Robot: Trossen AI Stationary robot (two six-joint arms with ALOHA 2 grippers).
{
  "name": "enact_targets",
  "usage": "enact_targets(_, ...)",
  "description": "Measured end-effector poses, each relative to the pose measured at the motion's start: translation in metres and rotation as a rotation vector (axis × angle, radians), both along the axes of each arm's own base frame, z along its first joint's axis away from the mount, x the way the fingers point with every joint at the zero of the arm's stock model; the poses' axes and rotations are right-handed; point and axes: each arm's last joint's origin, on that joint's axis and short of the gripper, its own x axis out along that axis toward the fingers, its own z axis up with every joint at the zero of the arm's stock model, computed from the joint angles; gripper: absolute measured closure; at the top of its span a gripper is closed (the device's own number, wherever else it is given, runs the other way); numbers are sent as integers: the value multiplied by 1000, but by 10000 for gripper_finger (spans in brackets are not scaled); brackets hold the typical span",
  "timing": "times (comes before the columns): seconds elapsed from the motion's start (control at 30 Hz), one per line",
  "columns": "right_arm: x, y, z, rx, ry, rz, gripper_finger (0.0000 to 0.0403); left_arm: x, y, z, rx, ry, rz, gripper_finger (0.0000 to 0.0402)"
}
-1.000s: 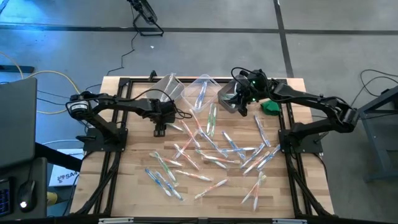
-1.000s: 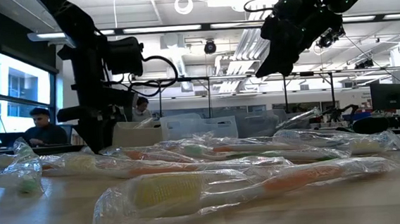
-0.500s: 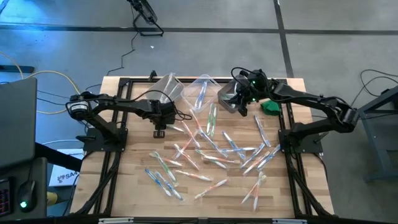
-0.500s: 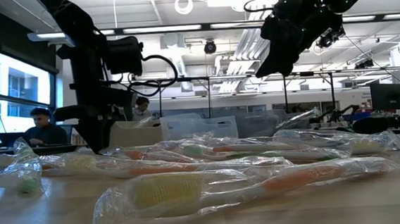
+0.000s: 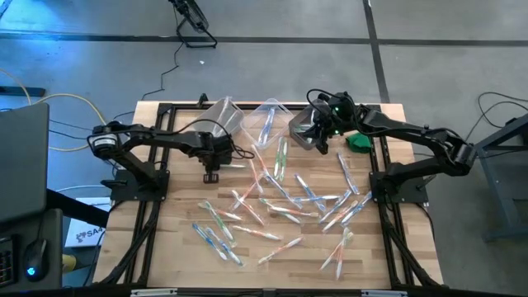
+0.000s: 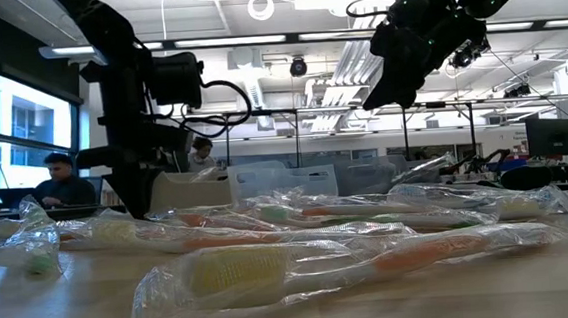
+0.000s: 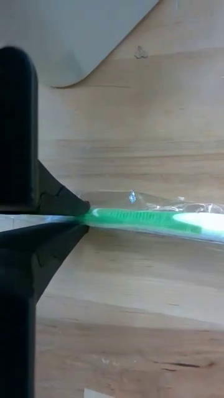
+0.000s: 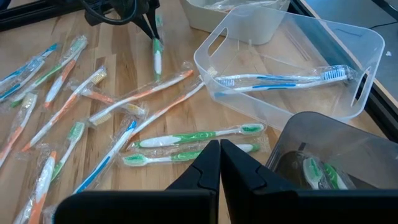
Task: Pick & Place Toothbrushes
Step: Put the green toothbrush into the black bin
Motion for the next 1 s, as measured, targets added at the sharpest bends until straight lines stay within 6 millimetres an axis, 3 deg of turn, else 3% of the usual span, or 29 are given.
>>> enact_targets(0.8, 0, 0, 0, 15, 5, -8, 398, -10, -5, 54, 25, -308, -36, 401)
enact_targets(1.0, 0, 0, 0, 13, 4, -7, 398, -1, -2, 85, 56, -398, -40, 401)
